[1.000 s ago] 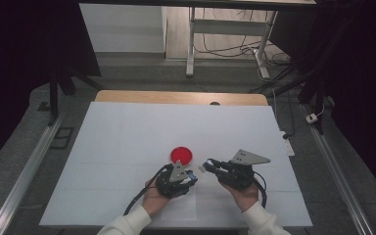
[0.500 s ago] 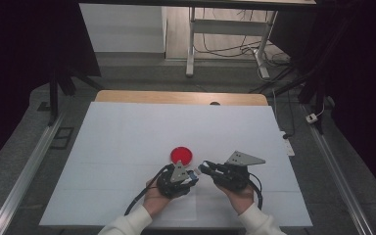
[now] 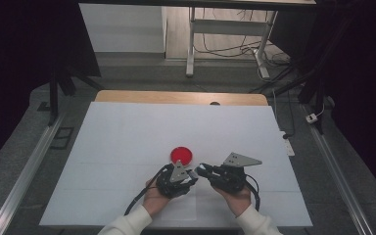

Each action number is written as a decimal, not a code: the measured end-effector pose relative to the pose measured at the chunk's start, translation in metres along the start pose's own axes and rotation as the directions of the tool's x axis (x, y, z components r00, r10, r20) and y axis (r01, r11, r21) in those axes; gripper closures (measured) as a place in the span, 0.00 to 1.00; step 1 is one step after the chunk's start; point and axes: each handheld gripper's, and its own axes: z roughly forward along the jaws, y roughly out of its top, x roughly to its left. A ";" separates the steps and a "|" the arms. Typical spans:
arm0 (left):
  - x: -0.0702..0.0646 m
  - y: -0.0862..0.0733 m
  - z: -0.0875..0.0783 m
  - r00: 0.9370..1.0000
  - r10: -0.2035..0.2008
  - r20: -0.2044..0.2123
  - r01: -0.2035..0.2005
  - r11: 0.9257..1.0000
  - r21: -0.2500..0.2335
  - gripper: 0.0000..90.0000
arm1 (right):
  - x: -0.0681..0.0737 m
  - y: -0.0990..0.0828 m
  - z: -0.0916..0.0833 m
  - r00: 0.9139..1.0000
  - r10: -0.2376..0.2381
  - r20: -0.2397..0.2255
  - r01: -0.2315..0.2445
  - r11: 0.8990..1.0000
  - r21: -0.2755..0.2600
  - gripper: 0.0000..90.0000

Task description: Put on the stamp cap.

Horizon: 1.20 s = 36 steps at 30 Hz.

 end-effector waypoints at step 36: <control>-0.004 0.001 0.000 1.000 0.011 -0.009 -0.011 1.000 -0.013 0.71 | -0.001 -0.003 0.003 0.999 0.032 0.002 -0.032 0.999 0.007 0.83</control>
